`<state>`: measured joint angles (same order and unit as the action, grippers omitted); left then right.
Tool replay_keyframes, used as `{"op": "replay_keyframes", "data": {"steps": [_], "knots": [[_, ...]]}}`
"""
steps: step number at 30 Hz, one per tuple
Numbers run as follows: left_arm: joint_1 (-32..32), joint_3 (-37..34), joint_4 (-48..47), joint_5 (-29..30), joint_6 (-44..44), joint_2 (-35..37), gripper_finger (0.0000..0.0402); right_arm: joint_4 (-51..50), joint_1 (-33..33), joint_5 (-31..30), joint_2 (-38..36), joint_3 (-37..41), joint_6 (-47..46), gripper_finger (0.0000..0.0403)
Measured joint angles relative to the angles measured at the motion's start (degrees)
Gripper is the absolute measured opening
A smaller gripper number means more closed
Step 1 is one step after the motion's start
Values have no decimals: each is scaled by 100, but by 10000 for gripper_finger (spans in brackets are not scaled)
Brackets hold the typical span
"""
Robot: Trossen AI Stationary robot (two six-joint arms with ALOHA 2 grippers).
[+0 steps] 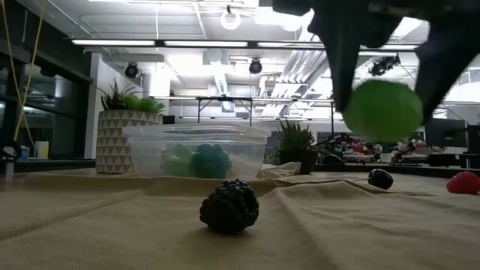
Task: Pick and placing Produce into tupperware
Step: Put the green cabbage into transparent bin
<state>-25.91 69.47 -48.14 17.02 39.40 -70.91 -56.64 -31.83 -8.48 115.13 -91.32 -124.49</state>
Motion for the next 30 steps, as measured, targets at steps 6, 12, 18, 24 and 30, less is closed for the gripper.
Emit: {"op": "replay_keyframes", "data": {"steps": [6, 12, 18, 24, 30], "knots": [[1, 0, 0, 0, 2, 0, 140, 37, 12, -49, 0, -226, 433, 229], [0, 0, -2, -2, 22, 0, 140, 429, 158, -166, 0, -281, 1037, 229], [0, 0, -7, -4, 250, 0, 140, 1130, 446, -397, 0, -281, 1906, 229], [0, 0, -59, -27, 459, 0, 140, 1565, 823, -530, 0, -281, 2750, 229], [0, 0, -247, -142, 606, 1, 140, 2009, 1152, -505, 0, -281, 3519, 229]]}}
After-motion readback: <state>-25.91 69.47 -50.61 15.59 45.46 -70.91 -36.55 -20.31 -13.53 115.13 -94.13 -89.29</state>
